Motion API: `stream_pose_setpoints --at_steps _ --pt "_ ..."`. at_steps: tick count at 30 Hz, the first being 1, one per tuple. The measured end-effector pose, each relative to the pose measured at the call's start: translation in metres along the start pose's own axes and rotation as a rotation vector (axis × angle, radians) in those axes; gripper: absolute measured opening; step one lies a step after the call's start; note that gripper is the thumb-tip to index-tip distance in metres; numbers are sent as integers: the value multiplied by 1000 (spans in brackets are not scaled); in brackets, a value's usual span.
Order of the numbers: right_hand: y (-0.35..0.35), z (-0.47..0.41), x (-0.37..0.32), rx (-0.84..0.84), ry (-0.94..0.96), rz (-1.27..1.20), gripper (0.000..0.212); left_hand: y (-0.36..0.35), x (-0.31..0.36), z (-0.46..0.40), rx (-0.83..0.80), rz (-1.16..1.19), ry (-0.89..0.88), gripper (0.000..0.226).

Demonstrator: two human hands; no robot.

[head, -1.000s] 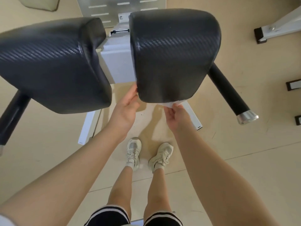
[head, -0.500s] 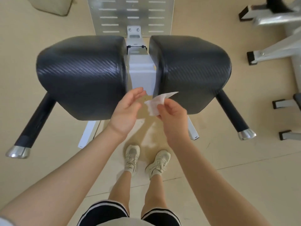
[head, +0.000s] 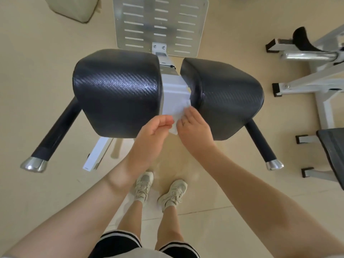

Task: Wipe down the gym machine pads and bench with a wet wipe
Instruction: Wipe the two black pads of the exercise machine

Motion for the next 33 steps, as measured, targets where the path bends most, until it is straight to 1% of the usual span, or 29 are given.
stream_pose_setpoints --at_steps 2,4,5,6,7,8,9,10,11,12,13,15,17,18,19,21,23,26,28,30,32,33 --pt "-13 3 -19 -38 54 -101 13 2 -8 1 10 -8 17 30" --pt "-20 11 -30 -56 62 -274 19 5 -12 4 7 -1 30 33" --pt "-19 15 -33 -68 46 -426 20 6 -13 6 2 9 41 35" --pt "-17 22 -34 -117 -12 -611 25 7 -13 8 -6 18 47 36" --pt "-12 30 -32 -103 -128 -850 30 7 -11 11 -13 21 44 36" --pt "-5 40 -27 -49 -264 -1073 30 6 -8 15 -22 10 41 34" --pt "7 50 -20 51 -407 -1244 26 2 -1 19 -38 -4 32 31" --pt "19 61 -12 161 -532 -1402 21 -2 5 23 -72 4 33 28" --pt "28 72 -5 241 -617 -1578 17 -8 13 27 -130 38 45 24" --pt "36 82 2 293 -678 -1759 15 -17 21 32 -213 97 100 21" --pt "42 92 8 320 -726 -1904 14 -27 28 37 -297 105 157 21" --pt "55 113 20 375 -787 -2097 10 -46 38 44 -410 44 239 18" --pt "61 132 35 444 -853 -2165 9 -65 49 49 -455 -121 202 22" --pt "62 141 43 471 -894 -2172 10 -74 52 50 -490 -165 190 23" --pt "61 150 51 489 -924 -2170 11 -83 57 52 -521 -189 186 21" --pt "58 166 67 517 -950 -2178 10 -104 66 53 -536 -207 169 10" --pt "49 181 85 521 -980 -2195 9 -128 75 50 -476 -264 124 7" --pt "23 202 112 488 -1089 -2208 9 -170 82 39 -352 -330 22 7" --pt "0 216 130 438 -1179 -2161 7 -198 80 28 -269 -420 -118 8" --pt "-24 226 146 421 -1247 -2161 9 -226 77 21 -206 -554 -307 12" --pt "-47 231 161 411 -1246 -2254 14 -260 70 20 -252 -708 -492 30" --pt "-56 232 168 399 -1227 -2327 17 -274 65 20 -262 -816 -544 40"
Point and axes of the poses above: each hand's wrist, its own z-axis away from the middle knuckle, its own y-axis out of the back of the hand, x = y × z, the point moved 4 cm from there along -z, towards the middle knuckle, and after that the axes turned 9 degrees about y, right-handed, at the moved point
